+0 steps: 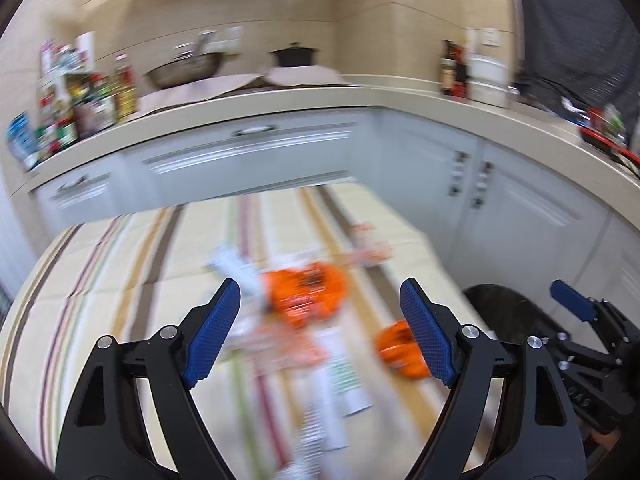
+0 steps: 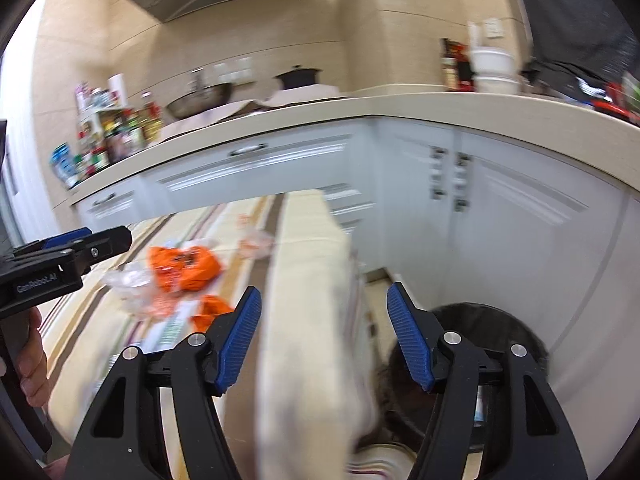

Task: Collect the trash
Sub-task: 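Return both tools to the table and grasp the orange bag with the right tool, then grasp the silver foil wrapper with the left tool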

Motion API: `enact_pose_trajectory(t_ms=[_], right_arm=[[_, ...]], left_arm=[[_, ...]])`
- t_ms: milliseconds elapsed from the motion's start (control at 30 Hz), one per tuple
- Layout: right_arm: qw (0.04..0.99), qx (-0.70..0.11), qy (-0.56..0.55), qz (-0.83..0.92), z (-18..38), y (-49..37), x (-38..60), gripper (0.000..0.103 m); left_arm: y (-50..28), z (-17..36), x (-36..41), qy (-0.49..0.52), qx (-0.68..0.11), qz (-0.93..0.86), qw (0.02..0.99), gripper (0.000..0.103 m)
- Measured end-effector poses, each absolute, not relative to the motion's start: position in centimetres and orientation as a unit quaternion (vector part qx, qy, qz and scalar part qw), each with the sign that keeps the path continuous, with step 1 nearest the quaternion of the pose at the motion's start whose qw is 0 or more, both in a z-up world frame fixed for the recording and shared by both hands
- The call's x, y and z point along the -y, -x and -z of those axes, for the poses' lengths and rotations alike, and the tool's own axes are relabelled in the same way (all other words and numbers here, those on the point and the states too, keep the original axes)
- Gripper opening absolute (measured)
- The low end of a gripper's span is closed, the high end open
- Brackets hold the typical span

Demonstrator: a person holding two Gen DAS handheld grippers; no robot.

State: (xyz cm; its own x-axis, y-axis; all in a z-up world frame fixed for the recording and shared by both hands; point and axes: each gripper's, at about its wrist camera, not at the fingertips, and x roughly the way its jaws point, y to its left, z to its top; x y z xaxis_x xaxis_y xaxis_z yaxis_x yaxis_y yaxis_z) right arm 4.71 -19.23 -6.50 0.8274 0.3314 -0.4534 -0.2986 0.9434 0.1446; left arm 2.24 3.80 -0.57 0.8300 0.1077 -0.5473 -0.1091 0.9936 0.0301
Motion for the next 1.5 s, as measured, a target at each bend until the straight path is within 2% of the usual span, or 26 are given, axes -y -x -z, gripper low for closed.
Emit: enact_pose_trajectory(t_ms=[267,633,767,833,1500], right_arm=[[0.938,-0.272,-0.013,-0.216,7.6,-5.2,13.9,0.065],[0.919,-0.333,0.023,-0.212,9.6,-7.2,10.3,0.065],[0.909,-0.354,0.034,-0.217,10.2,-7.7,9.8,0.047],[0.905,-0.362,0.035,-0.221,10.4,-7.9,9.8,0.044],[0.941,-0.285,0.023,-0.179,7.3,-3.2,14.8,0.043]], left_arm=[[0.6,2.5,-10.7,0.033,-0.305,-0.123,0.944,0.08],[1.6,4.7,-14.3,0.065,-0.326,-0.141,0.933,0.08],[1.5,5.1,-14.4,0.071,-0.33,-0.138,0.931,0.08],[1.4,5.2,-14.3,0.071,-0.332,-0.135,0.931,0.08],[3.1,5.5,-9.3,0.056,-0.336,-0.067,0.938,0.08]])
